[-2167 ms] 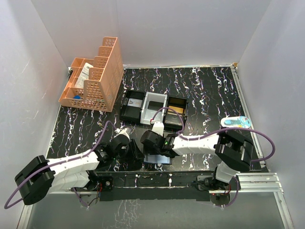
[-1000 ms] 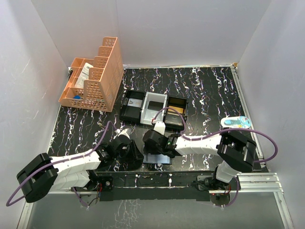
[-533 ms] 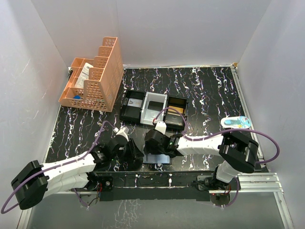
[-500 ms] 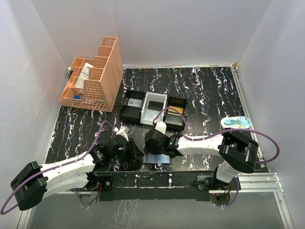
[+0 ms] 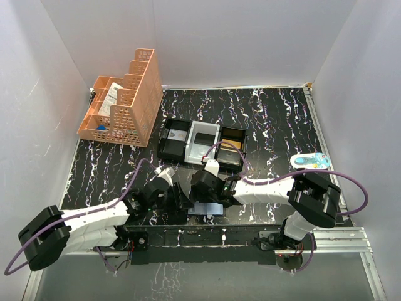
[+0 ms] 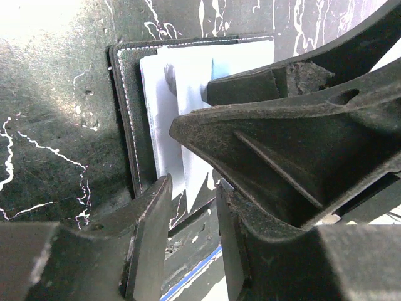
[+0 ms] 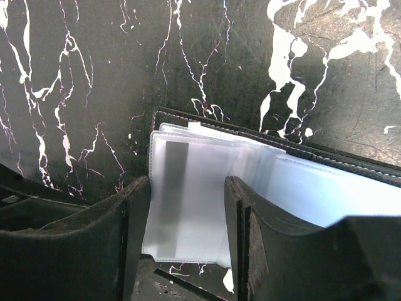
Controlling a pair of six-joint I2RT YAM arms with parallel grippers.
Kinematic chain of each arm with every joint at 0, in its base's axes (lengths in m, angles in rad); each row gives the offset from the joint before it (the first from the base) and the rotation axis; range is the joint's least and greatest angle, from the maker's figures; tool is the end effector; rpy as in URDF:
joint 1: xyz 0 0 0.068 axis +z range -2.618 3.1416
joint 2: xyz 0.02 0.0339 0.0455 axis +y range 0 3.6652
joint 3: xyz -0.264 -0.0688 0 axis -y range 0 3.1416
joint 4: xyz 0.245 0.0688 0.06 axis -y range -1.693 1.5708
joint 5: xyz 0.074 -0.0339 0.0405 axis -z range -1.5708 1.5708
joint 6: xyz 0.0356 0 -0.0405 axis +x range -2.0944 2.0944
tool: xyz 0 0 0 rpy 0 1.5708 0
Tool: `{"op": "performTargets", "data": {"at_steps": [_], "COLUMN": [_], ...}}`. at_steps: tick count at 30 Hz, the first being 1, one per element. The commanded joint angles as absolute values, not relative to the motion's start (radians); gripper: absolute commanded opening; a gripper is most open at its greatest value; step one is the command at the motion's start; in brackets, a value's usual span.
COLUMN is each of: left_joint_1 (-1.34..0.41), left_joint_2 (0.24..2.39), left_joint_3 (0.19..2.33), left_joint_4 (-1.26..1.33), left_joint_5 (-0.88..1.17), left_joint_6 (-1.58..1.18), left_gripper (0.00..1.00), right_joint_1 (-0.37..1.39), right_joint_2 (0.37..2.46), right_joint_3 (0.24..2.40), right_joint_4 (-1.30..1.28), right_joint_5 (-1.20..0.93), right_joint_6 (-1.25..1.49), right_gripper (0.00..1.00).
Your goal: Take the credit cards out of the card holder
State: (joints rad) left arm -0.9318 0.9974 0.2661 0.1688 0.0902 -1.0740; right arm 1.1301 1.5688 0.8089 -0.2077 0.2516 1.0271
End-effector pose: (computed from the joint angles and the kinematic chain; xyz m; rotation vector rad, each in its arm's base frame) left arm 0.1118 -0.1559 0.1579 -0.1114 2.4093 -1.1800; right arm 0.1360 0.2675 0.1629 -0.0315 2.5880 0.5545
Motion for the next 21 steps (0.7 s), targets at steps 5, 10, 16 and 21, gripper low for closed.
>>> {"op": "performTargets", "data": {"at_steps": [5, 10, 16, 21], "left_joint_1": [-0.938, -0.938, -0.938, -0.939], "left_joint_2": [1.042, 1.07, 1.107, 1.145], "left_joint_3": [0.269, 0.265, 0.294, 0.316], "left_joint_4": [0.281, 0.318, 0.357, 0.372], "left_joint_5": [0.119, 0.127, 0.143, 0.15], "left_joint_6": [-1.068, -1.074, -1.054, -1.044], "left_gripper": [0.33, 0.32, 0.31, 0.32], "right_joint_1": [1.131, 1.13, 1.131, 1.125], "right_joint_2": [1.556, 1.554, 1.545, 1.509], "right_joint_3": [0.795, 0.799, 0.804, 0.835], "right_joint_4": [-0.176, -0.173, -0.165, -0.169], "right_joint_5": [0.222, 0.214, 0.194, 0.177], "right_joint_6": [1.046, 1.042, 1.039, 1.013], "right_gripper": [0.47, 0.47, 0.5, 0.65]}}
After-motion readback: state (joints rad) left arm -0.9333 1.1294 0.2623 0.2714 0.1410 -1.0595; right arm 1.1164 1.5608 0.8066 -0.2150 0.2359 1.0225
